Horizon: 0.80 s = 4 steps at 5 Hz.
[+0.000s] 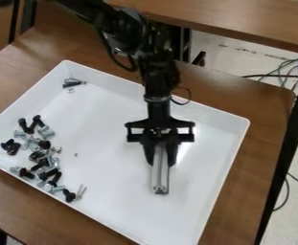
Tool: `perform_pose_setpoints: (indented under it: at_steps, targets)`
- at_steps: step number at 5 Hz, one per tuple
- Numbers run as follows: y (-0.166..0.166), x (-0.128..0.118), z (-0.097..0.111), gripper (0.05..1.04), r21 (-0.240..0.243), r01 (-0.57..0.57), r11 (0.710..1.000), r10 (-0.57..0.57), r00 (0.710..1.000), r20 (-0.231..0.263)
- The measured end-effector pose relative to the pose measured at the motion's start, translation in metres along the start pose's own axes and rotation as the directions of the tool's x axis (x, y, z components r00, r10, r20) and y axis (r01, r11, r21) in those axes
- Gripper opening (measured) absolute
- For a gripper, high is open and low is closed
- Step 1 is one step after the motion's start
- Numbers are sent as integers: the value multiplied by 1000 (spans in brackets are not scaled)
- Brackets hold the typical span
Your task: Sweep into pile
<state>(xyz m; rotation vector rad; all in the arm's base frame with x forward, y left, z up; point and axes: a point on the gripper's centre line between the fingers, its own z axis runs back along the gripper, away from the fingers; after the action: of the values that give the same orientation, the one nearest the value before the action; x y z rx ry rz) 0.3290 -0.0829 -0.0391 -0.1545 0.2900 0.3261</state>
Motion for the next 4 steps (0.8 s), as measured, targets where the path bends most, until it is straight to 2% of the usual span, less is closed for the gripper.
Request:
perform_pose_setpoints:
  at_steps: [1,2,3,4]
  targets:
    - [2,0,-5,410,-3,6,1000,-6,1000,16]
    - [5,0,-4,712,13,0,1000,0,999,51]
    - [-1,-2,15,988,-11,-8,1000,9,995,99]
    - [-4,-5,26,1014,-31,-25,999,27,996,89]
